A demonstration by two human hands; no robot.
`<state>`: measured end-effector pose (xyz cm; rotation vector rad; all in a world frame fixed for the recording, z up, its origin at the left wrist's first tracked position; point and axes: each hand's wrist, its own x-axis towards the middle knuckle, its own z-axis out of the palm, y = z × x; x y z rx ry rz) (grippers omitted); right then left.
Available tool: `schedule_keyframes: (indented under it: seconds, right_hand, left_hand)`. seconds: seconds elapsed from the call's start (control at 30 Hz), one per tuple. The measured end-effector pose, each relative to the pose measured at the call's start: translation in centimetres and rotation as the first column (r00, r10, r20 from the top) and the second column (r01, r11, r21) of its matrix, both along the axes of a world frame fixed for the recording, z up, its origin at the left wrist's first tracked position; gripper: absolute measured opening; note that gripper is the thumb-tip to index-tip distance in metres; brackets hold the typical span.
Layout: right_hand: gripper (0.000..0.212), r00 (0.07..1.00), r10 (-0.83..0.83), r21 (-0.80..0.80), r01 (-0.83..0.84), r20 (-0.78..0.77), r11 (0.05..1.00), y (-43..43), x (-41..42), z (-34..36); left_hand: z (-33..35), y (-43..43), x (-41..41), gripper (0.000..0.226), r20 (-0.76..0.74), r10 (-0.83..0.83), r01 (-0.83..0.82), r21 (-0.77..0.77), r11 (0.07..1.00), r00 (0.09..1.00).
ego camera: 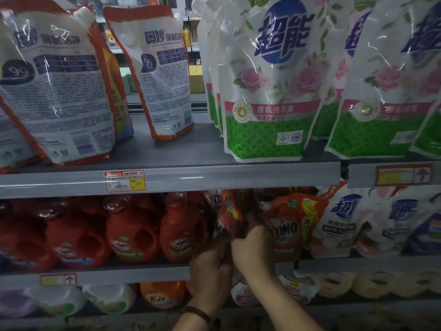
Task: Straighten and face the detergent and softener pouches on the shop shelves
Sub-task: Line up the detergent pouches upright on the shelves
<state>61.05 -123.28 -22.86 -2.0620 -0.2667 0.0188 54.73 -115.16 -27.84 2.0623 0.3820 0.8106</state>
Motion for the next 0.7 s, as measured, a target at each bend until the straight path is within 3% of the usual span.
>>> schedule_keyframes:
  seconds: [0.13, 0.2, 0.33, 0.5, 0.7]
  right_hand:
    - [0.025, 0.994, 0.002, 0.019, -0.004, 0.111, 1.000, -0.6, 0.7, 0.1]
    - [0.028, 0.993, 0.002, 0.003, -0.003, 0.115, 1.000, -1.2, 1.5, 0.1]
    - [0.003, 0.979, -0.011, -0.027, 0.017, 0.202, 0.999, -2.0, 2.7, -0.1]
    - [0.011, 0.972, 0.020, -0.025, -0.014, 0.235, 1.000, -2.4, 2.8, 0.1]
    - [0.023, 0.984, 0.107, -0.145, -0.086, 0.144, 0.986, -3.4, 2.6, 1.1]
  left_hand:
    - [-0.9, 0.6, 0.5, 0.017, 0.000, -0.045, 0.044, 0.059, 0.997, 0.999]
    - [-1.1, 1.1, 0.6, 0.020, 0.008, -0.068, 0.066, 0.129, 0.989, 0.998]
    - [-1.0, 2.5, 1.2, 0.015, 0.078, -0.061, 0.058, 0.041, 0.997, 0.995]
    - [-1.4, 5.2, 3.3, 0.019, 0.035, -0.010, 0.015, -0.141, 0.990, 0.999]
    - [-0.6, 6.7, 4.0, 0.027, -0.066, -0.038, 0.035, -0.057, 0.998, 0.997]
